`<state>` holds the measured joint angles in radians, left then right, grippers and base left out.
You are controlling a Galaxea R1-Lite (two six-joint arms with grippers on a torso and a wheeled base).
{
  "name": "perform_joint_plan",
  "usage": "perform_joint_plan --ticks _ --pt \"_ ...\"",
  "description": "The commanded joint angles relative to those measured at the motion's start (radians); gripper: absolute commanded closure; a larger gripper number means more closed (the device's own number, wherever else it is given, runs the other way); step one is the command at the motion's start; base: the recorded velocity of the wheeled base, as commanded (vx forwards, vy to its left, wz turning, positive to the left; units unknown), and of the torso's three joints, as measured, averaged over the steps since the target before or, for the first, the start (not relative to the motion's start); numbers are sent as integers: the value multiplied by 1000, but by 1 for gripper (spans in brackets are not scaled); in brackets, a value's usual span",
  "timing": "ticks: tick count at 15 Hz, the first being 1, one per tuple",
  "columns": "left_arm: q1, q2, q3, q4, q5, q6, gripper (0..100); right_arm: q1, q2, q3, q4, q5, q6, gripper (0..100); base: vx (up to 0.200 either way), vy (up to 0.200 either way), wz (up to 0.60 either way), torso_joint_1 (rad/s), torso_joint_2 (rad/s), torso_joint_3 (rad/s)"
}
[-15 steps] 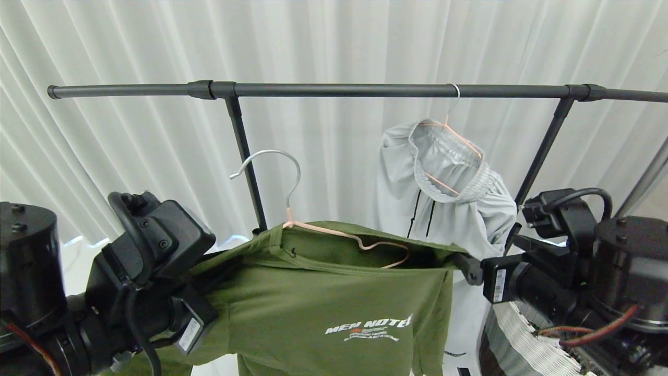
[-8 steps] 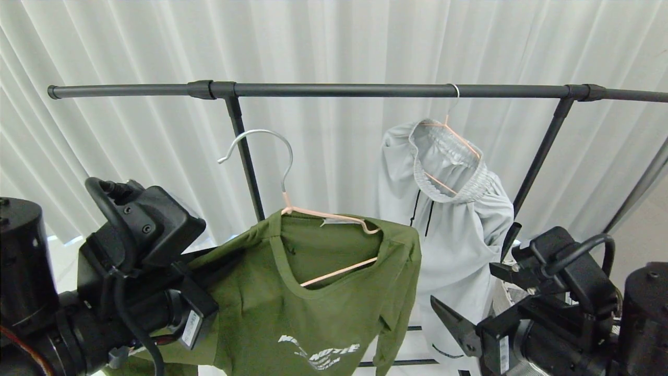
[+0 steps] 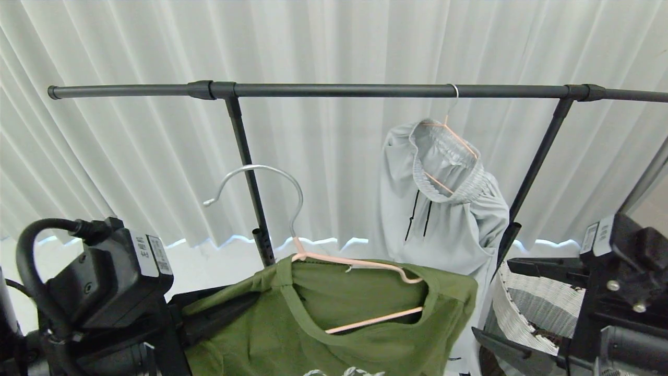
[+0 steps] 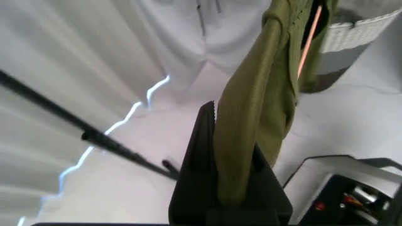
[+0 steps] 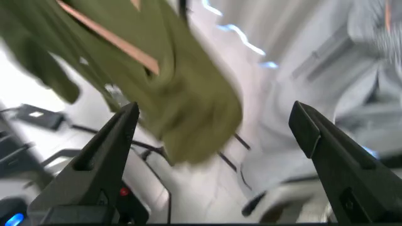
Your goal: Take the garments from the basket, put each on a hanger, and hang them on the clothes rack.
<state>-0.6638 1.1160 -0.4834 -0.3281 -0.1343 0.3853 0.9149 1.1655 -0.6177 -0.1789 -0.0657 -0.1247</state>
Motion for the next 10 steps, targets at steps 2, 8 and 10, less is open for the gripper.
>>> perform_joint_plan --ticks 2,8,10 --pt "0 -1 -12 -28 -10 1 100 -41 -14 -157 148 136 -70 0 0 0 0 0 0 0" --pt "-2 61 -41 -55 -10 38 100 -44 117 -281 190 230 -176 0 0 0 0 0 0 0" --pt "-5 113 -89 -57 -11 50 100 -44 164 -323 208 251 -202 0 0 0 0 0 0 0"
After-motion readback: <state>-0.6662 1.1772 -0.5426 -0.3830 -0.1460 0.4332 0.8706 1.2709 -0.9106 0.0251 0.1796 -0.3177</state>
